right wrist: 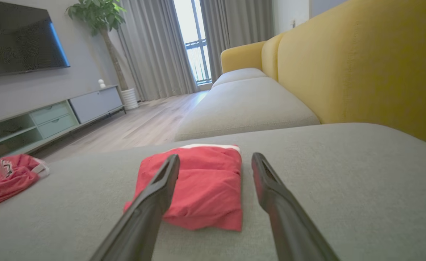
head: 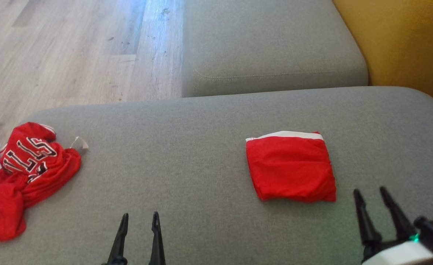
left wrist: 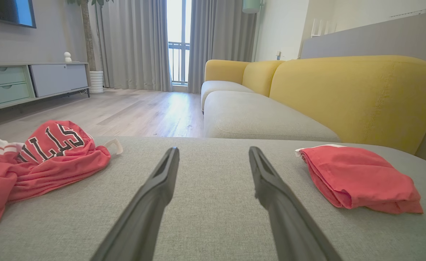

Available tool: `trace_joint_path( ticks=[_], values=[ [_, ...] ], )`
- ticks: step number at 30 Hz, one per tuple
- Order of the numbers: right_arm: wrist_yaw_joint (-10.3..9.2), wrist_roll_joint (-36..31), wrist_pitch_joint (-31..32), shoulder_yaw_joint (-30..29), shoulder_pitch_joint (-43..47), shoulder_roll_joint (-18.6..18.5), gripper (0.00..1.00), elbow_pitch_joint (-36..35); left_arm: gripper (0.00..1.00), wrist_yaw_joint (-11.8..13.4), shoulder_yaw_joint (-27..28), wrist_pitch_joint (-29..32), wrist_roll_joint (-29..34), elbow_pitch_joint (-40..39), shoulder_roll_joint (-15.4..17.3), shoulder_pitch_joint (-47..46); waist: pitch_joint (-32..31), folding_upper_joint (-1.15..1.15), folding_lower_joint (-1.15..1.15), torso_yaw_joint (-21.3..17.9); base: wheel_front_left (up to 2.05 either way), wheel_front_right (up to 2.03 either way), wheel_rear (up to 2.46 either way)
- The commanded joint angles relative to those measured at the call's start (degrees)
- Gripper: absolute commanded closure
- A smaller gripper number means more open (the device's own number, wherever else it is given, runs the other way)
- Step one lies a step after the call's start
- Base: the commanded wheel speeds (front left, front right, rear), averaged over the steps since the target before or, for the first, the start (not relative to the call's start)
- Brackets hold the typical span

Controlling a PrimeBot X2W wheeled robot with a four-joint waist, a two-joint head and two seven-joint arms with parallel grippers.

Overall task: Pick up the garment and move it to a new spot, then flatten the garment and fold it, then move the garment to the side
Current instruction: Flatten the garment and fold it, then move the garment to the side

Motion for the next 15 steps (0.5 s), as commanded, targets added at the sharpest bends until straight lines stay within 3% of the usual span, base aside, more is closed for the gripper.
trace_joint_path(
  ticks=[1, 15],
  values=[
    [-0.05, -1.4, -0.8, 0.9, -0.6, -0.6, 0.00, -2.4, 0.00, 0.1, 2.1, -0.4, 0.6, -1.9, -0.2, -1.6, -0.2, 0.00, 0.01, -0.1, 0.00, 0.00, 0.00],
    [-0.05, -5.9, -0.8, 2.2, 1.7, 0.9, 0.00, -2.6, 0.00, 0.5, 2.1, -0.4, 1.1, -0.7, -0.2, -0.7, -0.8, 0.00, 0.01, -0.6, 0.00, 0.00, 0.00]
  ],
)
